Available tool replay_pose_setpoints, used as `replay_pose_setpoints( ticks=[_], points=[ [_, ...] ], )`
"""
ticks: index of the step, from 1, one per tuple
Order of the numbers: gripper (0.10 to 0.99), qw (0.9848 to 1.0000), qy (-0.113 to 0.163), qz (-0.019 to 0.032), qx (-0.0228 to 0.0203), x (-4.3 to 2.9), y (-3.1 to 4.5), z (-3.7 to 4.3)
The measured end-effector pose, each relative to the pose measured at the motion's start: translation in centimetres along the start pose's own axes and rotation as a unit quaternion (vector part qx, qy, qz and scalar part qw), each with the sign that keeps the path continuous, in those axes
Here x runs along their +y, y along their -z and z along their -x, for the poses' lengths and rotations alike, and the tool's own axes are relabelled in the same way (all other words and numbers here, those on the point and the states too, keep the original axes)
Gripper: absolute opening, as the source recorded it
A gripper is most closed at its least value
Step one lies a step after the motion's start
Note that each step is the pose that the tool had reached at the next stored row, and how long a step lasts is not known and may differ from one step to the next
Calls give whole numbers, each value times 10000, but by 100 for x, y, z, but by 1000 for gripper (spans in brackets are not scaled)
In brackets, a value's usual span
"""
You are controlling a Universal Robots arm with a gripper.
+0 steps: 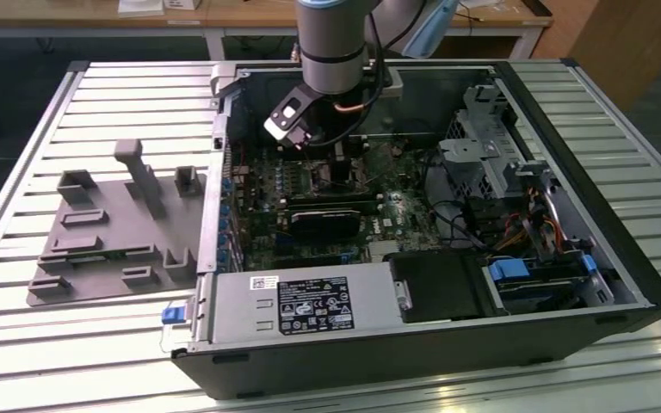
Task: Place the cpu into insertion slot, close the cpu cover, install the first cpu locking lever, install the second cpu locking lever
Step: 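Place the cpu into insertion slot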
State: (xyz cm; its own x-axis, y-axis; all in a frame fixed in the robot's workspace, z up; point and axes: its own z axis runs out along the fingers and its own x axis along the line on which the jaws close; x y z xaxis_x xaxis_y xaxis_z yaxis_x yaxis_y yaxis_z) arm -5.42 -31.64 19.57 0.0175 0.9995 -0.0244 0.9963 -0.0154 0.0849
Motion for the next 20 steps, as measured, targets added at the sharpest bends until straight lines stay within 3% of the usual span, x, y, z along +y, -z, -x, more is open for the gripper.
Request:
replay_pose_setpoints(
  ticks=[3,9,20],
  points=[
    [537,10000,0,0,9,0,-7,-1],
    [537,10000,-5,-1,67,-3,-27,-2],
    [537,10000,-6,-3,76,-6,-40,-2]
  ],
)
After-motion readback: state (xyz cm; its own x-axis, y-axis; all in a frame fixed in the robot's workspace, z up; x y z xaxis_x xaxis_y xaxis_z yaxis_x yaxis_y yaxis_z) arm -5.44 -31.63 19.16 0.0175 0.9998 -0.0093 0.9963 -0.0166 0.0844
